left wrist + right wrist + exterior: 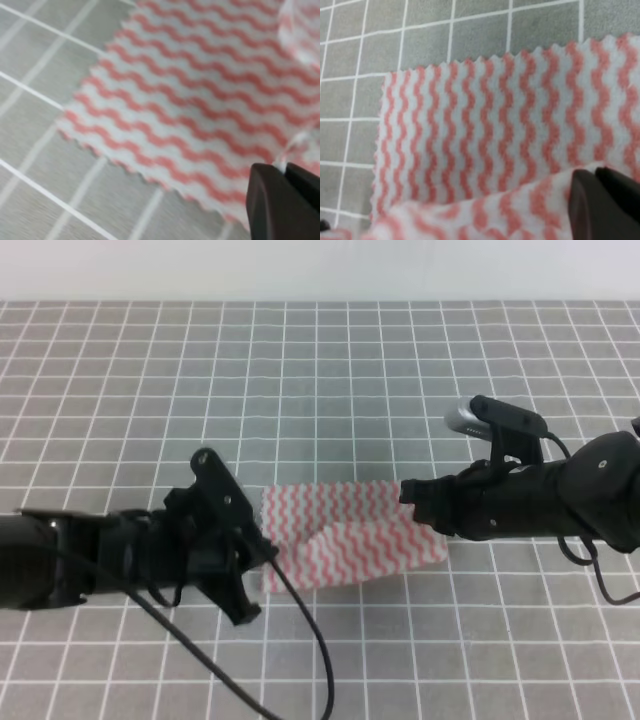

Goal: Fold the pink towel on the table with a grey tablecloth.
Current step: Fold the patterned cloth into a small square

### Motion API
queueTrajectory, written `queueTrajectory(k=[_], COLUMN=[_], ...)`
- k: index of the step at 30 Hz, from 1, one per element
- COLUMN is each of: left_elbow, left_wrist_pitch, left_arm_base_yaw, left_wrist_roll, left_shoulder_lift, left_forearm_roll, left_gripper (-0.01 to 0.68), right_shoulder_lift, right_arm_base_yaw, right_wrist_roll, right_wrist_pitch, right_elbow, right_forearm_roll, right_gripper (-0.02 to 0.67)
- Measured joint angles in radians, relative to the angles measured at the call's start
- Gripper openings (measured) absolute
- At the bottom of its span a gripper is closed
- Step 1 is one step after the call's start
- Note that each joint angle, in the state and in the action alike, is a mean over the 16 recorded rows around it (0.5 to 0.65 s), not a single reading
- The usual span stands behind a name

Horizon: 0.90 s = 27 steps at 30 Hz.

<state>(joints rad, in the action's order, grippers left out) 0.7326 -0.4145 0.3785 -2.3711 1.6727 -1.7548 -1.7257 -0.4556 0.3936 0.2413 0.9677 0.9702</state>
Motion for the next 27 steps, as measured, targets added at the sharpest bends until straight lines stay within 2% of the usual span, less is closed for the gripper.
queueTrajectory(k=[14, 27], left_elbow=[0.112, 0.149], left_wrist_pitch=[0.056, 0.083], left_arm_base_yaw=[0.0, 0.0], left_wrist_roll=[0.058, 0.095], left_shoulder_lift=[0.067, 0.12], left_forearm_roll=[-0.001, 0.009], left_gripper=[-0.002, -0.003], right_shoulder_lift=[-0.012, -0.073], right_arm_base_yaw=[0.022, 0.073], right_wrist_roll=[-0.003, 0.0], right_wrist_pitch=[-0.02, 0.033], right_elbow=[0.028, 0.078], right_forearm_roll=[0.013, 0.017], right_gripper=[-0.015, -0.015])
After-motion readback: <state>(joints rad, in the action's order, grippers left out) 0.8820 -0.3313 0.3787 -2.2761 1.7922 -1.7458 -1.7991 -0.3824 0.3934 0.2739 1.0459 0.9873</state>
